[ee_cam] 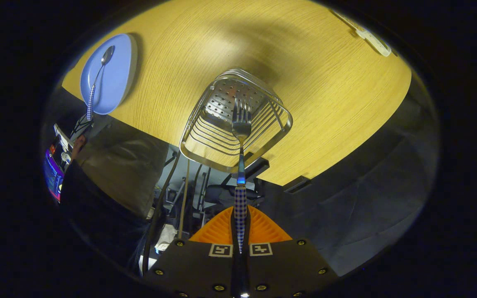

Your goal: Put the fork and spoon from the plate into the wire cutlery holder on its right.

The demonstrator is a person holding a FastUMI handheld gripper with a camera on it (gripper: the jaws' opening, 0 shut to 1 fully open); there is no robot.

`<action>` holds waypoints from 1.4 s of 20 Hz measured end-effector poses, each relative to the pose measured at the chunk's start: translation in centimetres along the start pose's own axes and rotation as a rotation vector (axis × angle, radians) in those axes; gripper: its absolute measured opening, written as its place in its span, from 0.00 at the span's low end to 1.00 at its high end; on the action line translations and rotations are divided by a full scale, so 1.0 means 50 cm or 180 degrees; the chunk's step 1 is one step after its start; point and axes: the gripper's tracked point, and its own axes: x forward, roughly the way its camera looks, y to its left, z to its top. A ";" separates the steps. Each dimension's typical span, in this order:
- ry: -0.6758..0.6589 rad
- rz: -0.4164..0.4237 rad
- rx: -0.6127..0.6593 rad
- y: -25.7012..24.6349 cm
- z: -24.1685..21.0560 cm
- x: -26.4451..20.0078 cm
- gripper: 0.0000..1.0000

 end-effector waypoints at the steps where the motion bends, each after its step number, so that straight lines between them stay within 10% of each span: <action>1: 0.0023 -0.0021 0.0010 -0.006 0.008 0.004 0.01; 28: -0.0556 0.0127 0.0469 -0.014 -0.020 -0.058 0.24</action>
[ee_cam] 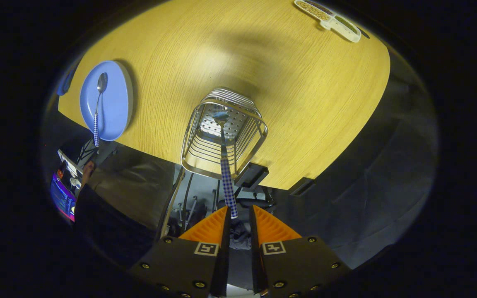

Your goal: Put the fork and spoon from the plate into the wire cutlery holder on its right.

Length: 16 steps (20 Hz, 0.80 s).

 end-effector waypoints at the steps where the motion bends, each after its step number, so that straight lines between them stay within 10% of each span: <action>1: -0.0090 -0.0001 0.0021 0.005 -0.002 -0.008 0.24; 16: -0.0883 -0.0018 0.0082 0.172 -0.064 -0.050 0.24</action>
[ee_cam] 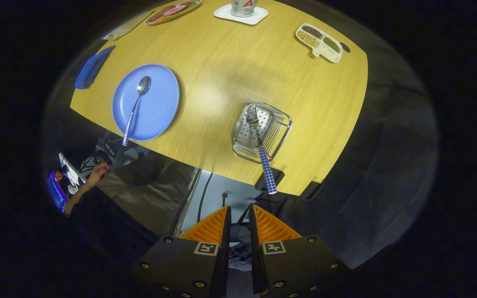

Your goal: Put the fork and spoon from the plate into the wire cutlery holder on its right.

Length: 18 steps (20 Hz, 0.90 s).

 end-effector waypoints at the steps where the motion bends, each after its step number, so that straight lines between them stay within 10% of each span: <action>1: -0.0024 0.0020 -0.0005 0.019 0.001 0.004 0.24; 18: -0.0325 0.0306 -0.0228 0.319 0.072 0.041 0.24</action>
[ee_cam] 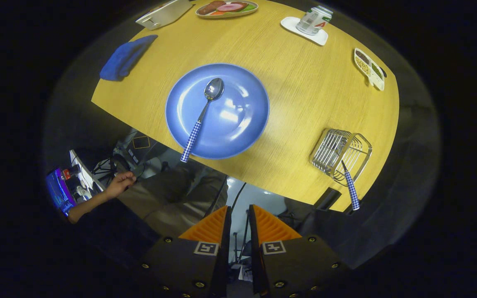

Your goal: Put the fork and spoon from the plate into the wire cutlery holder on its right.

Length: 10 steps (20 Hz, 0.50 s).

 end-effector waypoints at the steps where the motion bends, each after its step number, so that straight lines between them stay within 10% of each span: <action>1: 0.0001 0.0012 0.0007 0.010 0.003 0.004 0.24; 10: -0.0097 0.0114 0.0111 0.101 0.063 0.050 0.24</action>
